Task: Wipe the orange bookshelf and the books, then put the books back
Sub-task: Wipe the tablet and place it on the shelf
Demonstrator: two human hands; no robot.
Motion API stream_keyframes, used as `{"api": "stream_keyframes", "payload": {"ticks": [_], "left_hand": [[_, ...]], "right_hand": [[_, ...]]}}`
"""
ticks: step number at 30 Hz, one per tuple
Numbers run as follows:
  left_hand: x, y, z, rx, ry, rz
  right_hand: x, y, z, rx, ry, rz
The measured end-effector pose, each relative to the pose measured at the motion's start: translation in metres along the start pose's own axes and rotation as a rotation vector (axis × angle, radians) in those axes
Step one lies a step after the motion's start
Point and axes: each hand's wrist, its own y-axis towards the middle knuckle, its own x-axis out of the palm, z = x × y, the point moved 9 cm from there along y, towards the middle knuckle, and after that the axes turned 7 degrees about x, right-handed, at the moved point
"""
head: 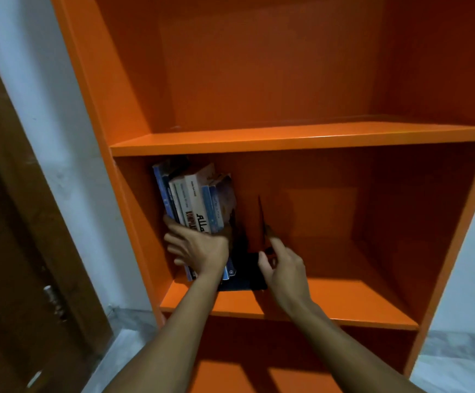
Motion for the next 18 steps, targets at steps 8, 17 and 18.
{"api": "stream_keyframes", "payload": {"ticks": [8, 17, 18], "left_hand": [[-0.015, -0.001, 0.004, 0.035, -0.05, -0.001], [-0.011, 0.001, -0.013, 0.09, -0.125, -0.009], [-0.01, 0.002, -0.013, 0.11, -0.127, -0.011]], "right_hand": [[0.053, 0.0, -0.022, 0.227, 0.274, -0.161], [0.08, 0.014, -0.004, 0.494, 0.239, -0.286], [0.083, 0.015, -0.004, 0.496, 0.208, -0.313]]}}
